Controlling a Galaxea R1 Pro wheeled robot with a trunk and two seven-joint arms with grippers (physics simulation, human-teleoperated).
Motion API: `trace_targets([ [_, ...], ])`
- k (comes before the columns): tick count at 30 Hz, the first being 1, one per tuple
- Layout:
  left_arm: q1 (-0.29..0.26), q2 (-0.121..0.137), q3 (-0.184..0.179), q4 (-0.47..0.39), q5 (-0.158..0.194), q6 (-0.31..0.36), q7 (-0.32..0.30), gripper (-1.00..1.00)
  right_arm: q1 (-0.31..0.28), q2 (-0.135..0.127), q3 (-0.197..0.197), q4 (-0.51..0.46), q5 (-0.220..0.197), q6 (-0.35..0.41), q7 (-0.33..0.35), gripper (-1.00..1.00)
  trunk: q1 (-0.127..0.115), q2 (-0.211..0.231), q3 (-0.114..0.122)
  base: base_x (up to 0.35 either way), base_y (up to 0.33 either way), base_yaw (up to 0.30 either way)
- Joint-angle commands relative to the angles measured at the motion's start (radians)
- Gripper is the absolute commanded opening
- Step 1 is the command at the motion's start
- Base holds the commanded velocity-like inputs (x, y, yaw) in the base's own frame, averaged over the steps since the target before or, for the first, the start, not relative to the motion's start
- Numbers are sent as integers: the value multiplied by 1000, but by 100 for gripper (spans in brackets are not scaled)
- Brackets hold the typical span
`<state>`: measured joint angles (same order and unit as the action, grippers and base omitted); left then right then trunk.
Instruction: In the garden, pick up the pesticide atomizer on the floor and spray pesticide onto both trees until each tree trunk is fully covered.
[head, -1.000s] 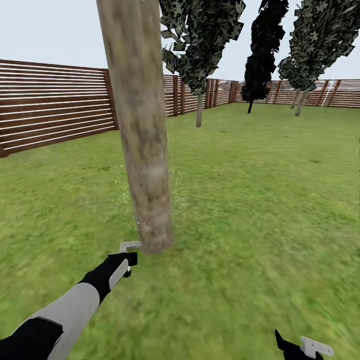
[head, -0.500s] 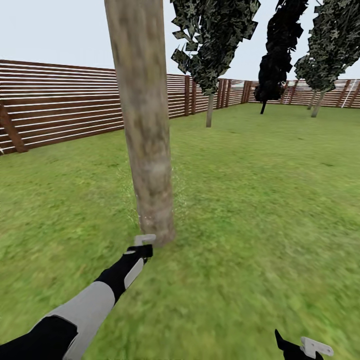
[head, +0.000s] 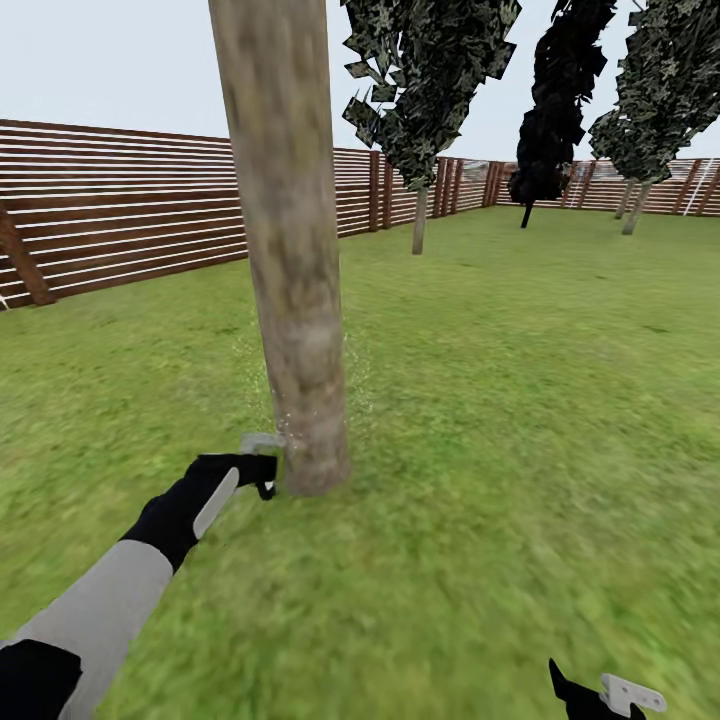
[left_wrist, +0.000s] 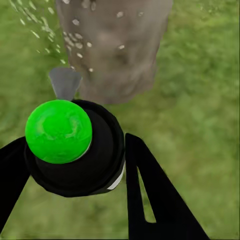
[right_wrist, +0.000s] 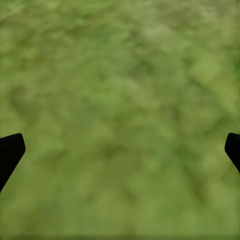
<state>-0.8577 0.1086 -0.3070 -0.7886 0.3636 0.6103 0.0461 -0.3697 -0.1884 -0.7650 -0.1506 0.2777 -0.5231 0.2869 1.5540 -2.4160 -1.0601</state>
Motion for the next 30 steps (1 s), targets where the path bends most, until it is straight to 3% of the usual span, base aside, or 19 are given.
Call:
trace_targets([
  [1,0,32,0,-4,16,4,-2,-100,0,0,0,0,0,0,0,100,0,0,0,0,0,0],
  [2,0,43,-2,-5,13,5,-3,-100,0,0,0,0,0,0,0,100,0,0,0,0,0,0],
  [4,0,34,-8,-23,11,10,-2,-100,0,0,0,0,0,0,0,100,0,0,0,0,0,0],
  [5,-1,26,-8,-44,11,27,-1,-100,0,0,0,0,0,0,0,100,0,0,0,0,0,0],
  [7,-14,-13,-9,-155,9,139,5,-100,0,0,0,-1,0,0,0,100,0,0,0,0,0,0],
  [9,-29,-31,-9,-183,7,165,6,-100,0,0,0,-1,0,0,0,100,0,0,0,0,0,0],
  [11,-35,-15,0,-190,6,189,6,-100,0,0,0,-1,0,0,0,100,0,0,0,0,0,0],
  [13,-50,46,23,-191,15,205,2,-100,0,0,0,-1,0,0,0,100,0,0,0,0,0,0],
  [14,-56,53,28,-192,18,221,1,-100,0,0,0,-1,0,0,0,100,0,0,0,0,0,0],
  [15,-60,44,28,-200,17,254,0,-100,0,0,0,-1,0,0,0,100,0,0,0,0,0,0],
  [18,-73,-59,24,-243,11,287,1,-100,0,0,0,-1,0,0,0,100,0,0,0,0,0,0],
  [21,-107,-115,25,-256,11,352,1,-100,0,0,0,-1,0,0,0,100,0,0,0,0,0,0],
  [22,-117,-119,25,-268,10,361,1,-100,0,0,0,-1,0,0,0,100,0,0,0,0,0,0],
  [24,-123,-106,32,-292,10,376,1,-100,0,1,0,-1,0,0,0,100,0,0,0,0,0,0],
  [25,-124,-76,39,-296,13,383,0,-100,0,1,0,-1,0,0,0,100,0,0,0,0,0,0],
  [26,-125,-22,62,-298,20,387,-1,-100,0,0,0,-1,0,0,0,100,0,0,0,0,0,0],
  [27,-125,-2,81,-299,22,388,-2,-100,0,0,0,0,0,0,0,100,0,0,0,0,0,0],
  [30,-124,-3,91,-299,20,388,-2,-100,0,0,0,0,0,0,0,100,0,0,0,0,0,0],
])
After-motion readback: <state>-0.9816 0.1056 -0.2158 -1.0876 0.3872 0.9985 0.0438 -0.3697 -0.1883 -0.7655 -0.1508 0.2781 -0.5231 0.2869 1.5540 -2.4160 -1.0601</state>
